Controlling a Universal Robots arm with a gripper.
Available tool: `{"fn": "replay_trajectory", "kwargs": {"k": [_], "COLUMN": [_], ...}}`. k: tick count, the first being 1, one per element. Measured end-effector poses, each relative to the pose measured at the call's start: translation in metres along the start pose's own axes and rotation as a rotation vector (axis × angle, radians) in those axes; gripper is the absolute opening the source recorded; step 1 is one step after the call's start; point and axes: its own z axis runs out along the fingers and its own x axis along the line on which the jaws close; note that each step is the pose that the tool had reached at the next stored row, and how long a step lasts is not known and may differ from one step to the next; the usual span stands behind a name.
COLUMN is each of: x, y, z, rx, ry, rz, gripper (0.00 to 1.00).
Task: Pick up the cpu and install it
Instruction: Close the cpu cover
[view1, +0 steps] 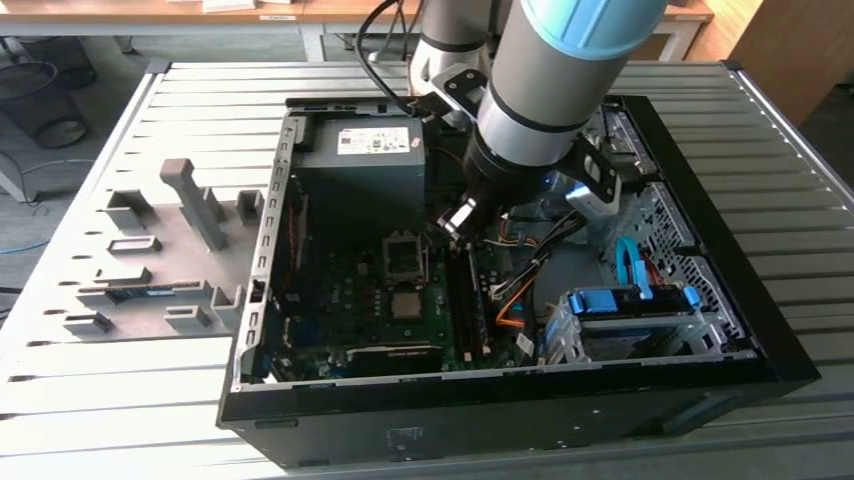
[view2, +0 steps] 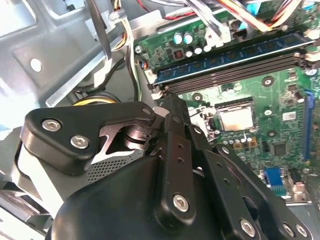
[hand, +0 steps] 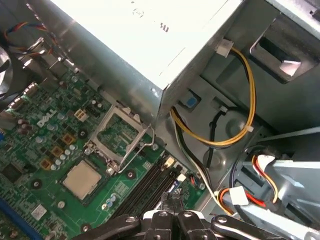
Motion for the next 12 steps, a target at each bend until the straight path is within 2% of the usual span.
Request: {"fn": "replay_trajectory", "kwargs": {"k": [3,5,12], "x": [0.0008,0.0054,0.0105], "y": [0.0045,0.0094,0.016], "z": [0.0029,0.0056,0.0193], "rx": [-0.0068,-0.011,-0.0112], "ry": [-0.0053,-0.0088,-0.0089], "rz": [-0.001,-0.001,-0.001], "gripper": [0.1,0.1,0.1]}}
